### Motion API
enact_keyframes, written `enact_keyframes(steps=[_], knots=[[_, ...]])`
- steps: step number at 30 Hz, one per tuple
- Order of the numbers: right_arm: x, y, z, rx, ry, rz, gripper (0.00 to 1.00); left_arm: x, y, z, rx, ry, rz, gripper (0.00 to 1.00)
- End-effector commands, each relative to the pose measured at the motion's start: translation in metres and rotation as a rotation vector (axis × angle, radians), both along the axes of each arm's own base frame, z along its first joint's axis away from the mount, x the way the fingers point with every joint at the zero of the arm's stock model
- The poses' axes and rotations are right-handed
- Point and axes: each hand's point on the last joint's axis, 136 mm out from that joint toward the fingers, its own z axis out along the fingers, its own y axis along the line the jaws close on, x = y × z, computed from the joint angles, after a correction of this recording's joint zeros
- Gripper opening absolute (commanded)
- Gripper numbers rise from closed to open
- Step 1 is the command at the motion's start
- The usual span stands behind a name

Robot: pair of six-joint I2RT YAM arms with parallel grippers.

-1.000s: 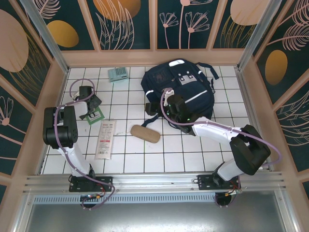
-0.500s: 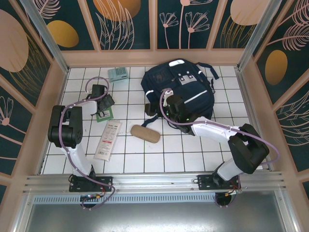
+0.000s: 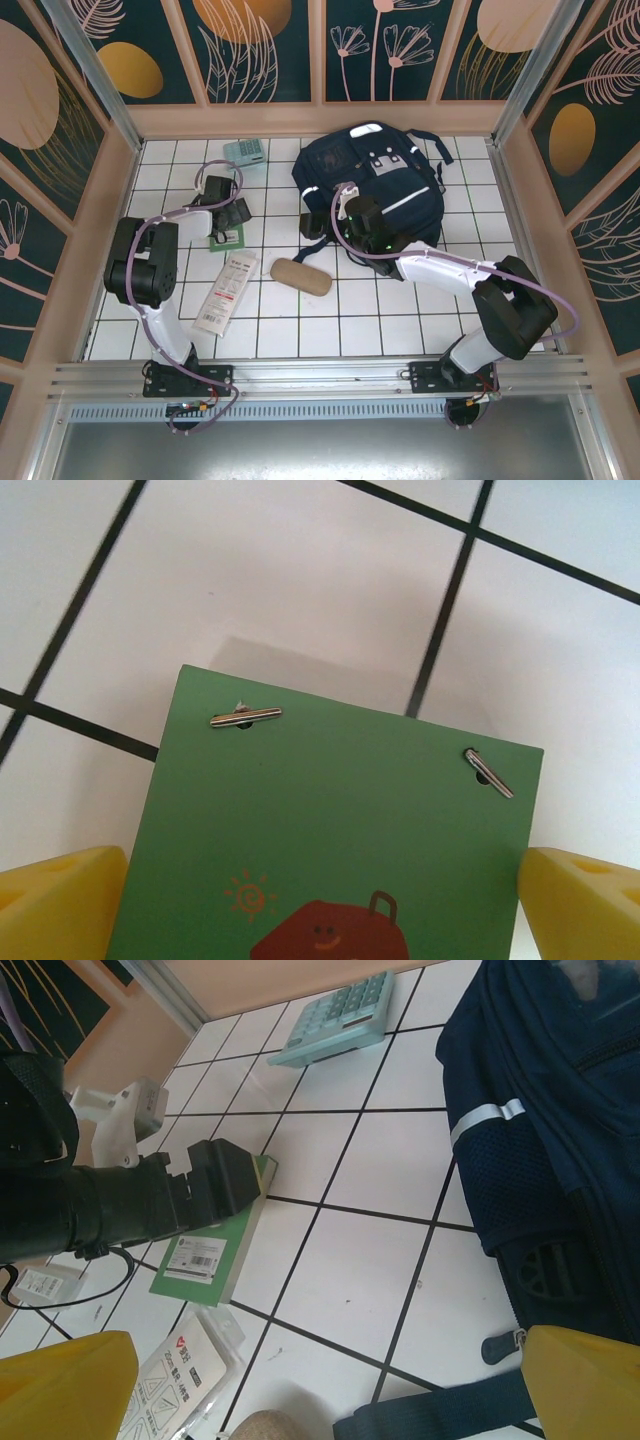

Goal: Pack books, pencil case, and school supplies into a backpack

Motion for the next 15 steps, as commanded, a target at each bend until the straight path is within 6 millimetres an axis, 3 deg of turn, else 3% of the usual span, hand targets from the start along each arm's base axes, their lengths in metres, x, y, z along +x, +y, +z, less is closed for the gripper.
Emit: enact_keyframes(steps=[1,11,15], knots=[[-0.003,0.003,0.009,0.045,-0.012,0.012,0.99,-0.006,-0.015,0.010,-0.045,-0.015,-0.077,0.98],[-0.007,0.000,0.012,0.068,-0.011,0.017,0.99,-0.008,-0.024,0.027,-0.032,-0.061,-0.145,0.98],[-0.009,-0.003,0.014,0.075,-0.014,0.014,0.99,-0.014,-0.025,0.010,0.007,0.002,-0.162,0.99]])
